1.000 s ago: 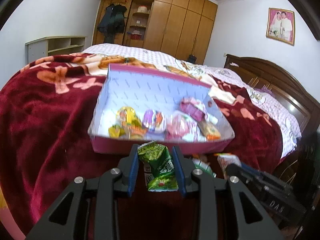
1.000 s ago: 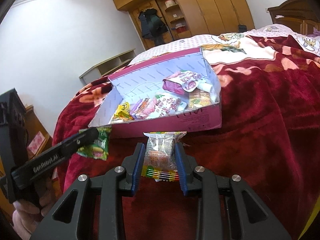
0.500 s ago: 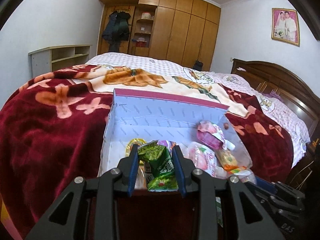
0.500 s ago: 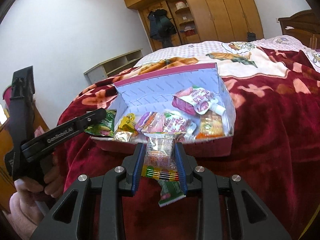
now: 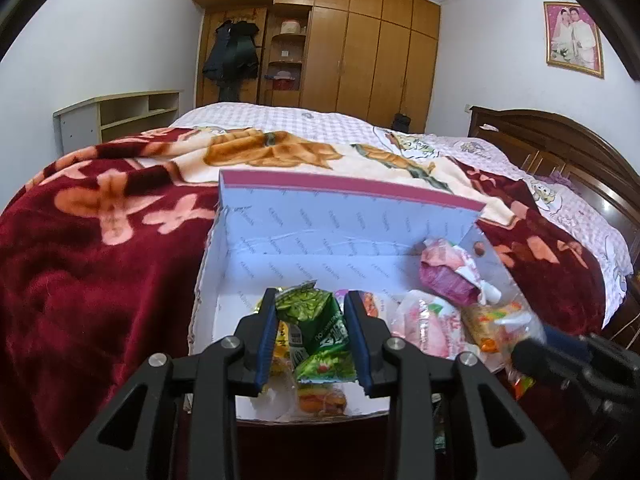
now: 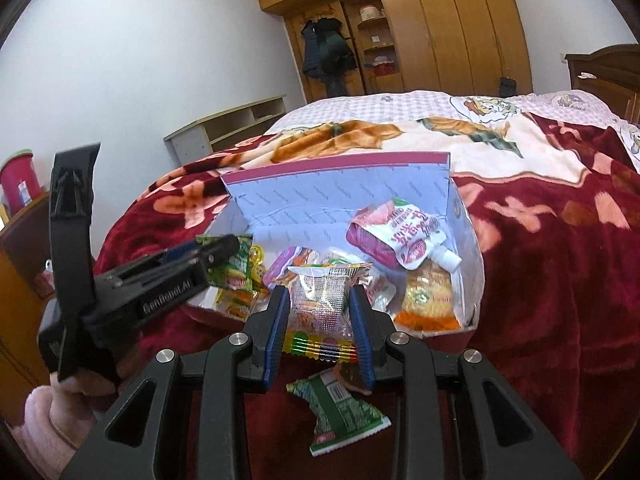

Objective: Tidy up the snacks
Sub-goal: 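Carry the green packet and striped candy pack into the pink box with both tools, then open both tools to release the packets in the box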

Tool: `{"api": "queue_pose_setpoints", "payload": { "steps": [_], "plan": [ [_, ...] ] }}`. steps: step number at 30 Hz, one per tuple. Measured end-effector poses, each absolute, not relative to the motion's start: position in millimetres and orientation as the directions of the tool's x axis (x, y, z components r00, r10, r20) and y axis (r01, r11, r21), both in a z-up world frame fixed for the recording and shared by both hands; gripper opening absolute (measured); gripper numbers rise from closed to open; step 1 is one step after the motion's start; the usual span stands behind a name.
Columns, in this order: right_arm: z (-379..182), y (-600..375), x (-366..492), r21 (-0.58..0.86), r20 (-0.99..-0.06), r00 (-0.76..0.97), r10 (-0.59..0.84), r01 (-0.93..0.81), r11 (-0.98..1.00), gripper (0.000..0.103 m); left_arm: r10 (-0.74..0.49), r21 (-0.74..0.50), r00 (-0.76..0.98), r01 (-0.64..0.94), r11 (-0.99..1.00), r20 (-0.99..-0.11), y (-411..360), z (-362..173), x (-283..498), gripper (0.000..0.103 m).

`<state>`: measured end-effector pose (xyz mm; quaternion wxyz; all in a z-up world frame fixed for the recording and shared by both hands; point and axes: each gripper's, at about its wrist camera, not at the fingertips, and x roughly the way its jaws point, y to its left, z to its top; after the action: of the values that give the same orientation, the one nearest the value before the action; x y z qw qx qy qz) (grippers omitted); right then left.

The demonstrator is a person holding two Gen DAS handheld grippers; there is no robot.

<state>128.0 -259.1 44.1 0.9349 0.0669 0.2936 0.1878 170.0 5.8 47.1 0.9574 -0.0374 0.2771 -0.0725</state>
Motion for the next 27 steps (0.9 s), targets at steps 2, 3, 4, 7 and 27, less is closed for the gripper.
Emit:
{"api": "queue_pose_setpoints", "payload": {
  "steps": [2, 3, 4, 7, 27],
  "plan": [
    [43.6, -256.7, 131.7, 0.232, -0.529, 0.754, 0.389, -0.312, 0.921, 0.032, -0.171, -0.13, 0.83, 0.12, 0.984, -0.531, 9.4, 42.4, 172.5, 0.034],
    [43.2, -255.6, 133.5, 0.231, -0.532, 0.752, 0.389, -0.313, 0.921, 0.032, -0.181, -0.141, 0.828, 0.124, 0.982, -0.531, 10.5, 40.5, 172.5, 0.034],
    [42.7, -254.1, 136.1, 0.228, -0.535, 0.75, 0.388, -0.314, 0.922, 0.032, -0.185, -0.149, 0.829, 0.124, 0.981, -0.528, 12.1, 38.6, 172.5, 0.034],
    [41.5, -251.0, 141.4, 0.223, -0.541, 0.747, 0.385, -0.314, 0.923, 0.032, -0.185, -0.15, 0.832, 0.124, 0.981, -0.523, 13.7, 37.0, 172.2, 0.035],
    [53.0, -221.8, 201.3, 0.212, -0.551, 0.734, 0.397, -0.337, 0.917, 0.032, -0.205, -0.184, 0.799, 0.12, 0.976, -0.566, 11.8, 23.1, 173.7, 0.035]
  ]
}}
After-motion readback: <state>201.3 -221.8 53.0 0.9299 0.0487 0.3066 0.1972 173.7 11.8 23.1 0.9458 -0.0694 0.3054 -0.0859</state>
